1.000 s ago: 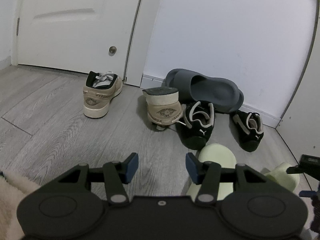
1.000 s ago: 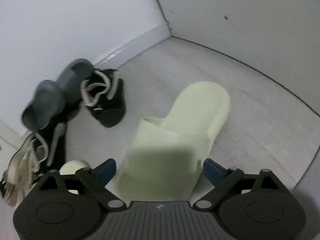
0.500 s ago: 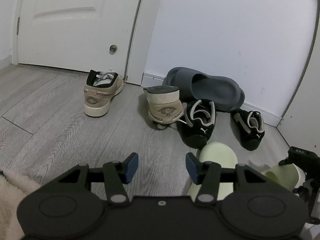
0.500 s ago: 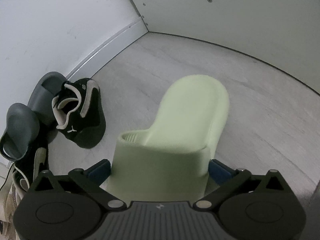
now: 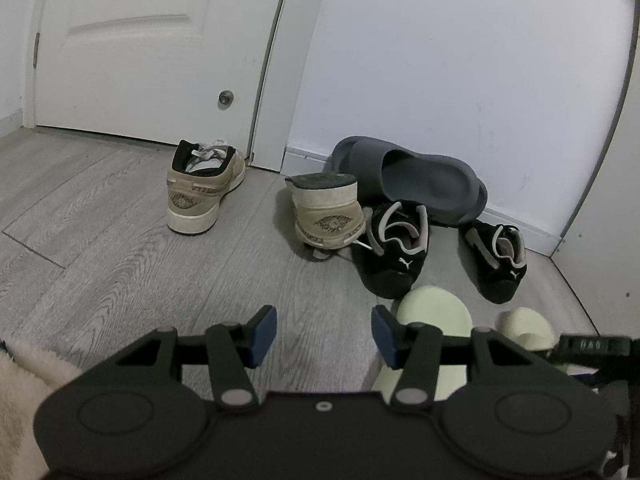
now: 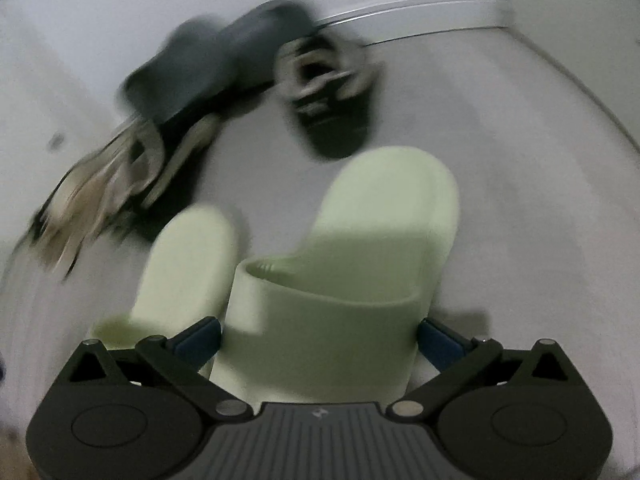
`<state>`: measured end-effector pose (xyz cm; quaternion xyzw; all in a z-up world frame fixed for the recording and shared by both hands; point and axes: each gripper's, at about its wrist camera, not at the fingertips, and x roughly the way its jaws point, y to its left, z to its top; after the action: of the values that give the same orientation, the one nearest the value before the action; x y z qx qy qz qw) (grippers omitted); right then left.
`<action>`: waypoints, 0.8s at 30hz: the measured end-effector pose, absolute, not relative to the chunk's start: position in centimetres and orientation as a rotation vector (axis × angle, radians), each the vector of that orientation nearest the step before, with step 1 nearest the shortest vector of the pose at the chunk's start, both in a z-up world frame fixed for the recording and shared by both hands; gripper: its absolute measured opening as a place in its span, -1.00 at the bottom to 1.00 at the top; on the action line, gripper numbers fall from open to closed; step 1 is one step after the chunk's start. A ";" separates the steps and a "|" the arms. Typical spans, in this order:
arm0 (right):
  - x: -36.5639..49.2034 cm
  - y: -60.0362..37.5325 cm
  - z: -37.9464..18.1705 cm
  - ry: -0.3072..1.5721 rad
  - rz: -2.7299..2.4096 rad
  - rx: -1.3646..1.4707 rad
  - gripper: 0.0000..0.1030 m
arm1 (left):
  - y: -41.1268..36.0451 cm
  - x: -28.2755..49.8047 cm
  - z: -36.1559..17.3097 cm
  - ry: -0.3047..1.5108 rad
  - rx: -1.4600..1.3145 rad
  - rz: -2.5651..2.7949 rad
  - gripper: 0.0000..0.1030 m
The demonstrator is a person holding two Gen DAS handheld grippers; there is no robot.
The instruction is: Organize scattered shoes
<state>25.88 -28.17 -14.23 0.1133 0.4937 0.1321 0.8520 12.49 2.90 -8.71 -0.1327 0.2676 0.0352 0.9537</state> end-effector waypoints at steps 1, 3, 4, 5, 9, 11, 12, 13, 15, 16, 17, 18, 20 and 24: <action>25.7 -27.6 -14.2 1.044 0.310 0.218 0.99 | 2.9 12.5 -8.7 0.543 -0.270 0.071 0.04; 25.4 -26.5 -14.1 1.051 0.370 0.176 0.99 | 2.9 12.5 -8.7 0.541 -0.271 0.070 0.04; 25.2 -26.0 -14.1 1.053 0.399 0.155 0.99 | 2.9 12.4 -8.6 0.540 -0.272 0.069 0.04; 25.0 -25.6 -14.0 1.055 0.422 0.138 0.99 | 2.9 12.4 -8.6 0.538 -0.272 0.069 0.04; 24.5 -24.5 -13.8 1.065 0.485 0.096 0.99 | 2.9 12.3 -8.4 0.529 -0.272 0.066 0.04; 24.1 -23.5 -13.8 1.070 0.533 0.066 0.99 | 2.9 12.1 -8.3 0.522 -0.277 0.065 0.04; 24.0 -23.0 -13.8 1.072 0.555 0.052 0.99 | 3.0 12.1 -8.2 0.518 -0.280 0.064 0.04; 23.9 -22.5 -13.8 1.075 0.575 0.039 0.99 | 3.0 12.0 -8.1 0.514 -0.282 0.064 0.04; 23.6 -21.2 -13.9 1.084 0.607 0.020 0.99 | 3.5 11.7 -7.8 0.502 -0.306 0.068 0.04; 23.5 -20.7 -13.9 1.088 0.611 0.016 0.99 | 3.7 11.6 -7.7 0.496 -0.321 0.071 0.04; 23.3 -19.8 -13.8 1.092 0.615 0.010 0.99 | 4.0 11.4 -7.6 0.491 -0.335 0.073 0.04; 23.1 -18.9 -13.8 1.096 0.617 0.005 0.99 | 4.3 11.3 -7.4 0.485 -0.349 0.076 0.04; 22.5 -17.6 -14.2 1.097 0.615 -0.004 0.99 | 4.9 11.0 -7.1 0.473 -0.379 0.080 0.05; 22.0 -14.8 -15.1 1.088 0.554 -0.047 1.00 | 6.5 10.6 -6.1 0.447 -0.425 0.086 0.05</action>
<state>21.98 -14.83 -15.12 -0.0219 0.5108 0.2599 0.8192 10.56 6.50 -6.12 -0.2089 0.2199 0.0425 0.9519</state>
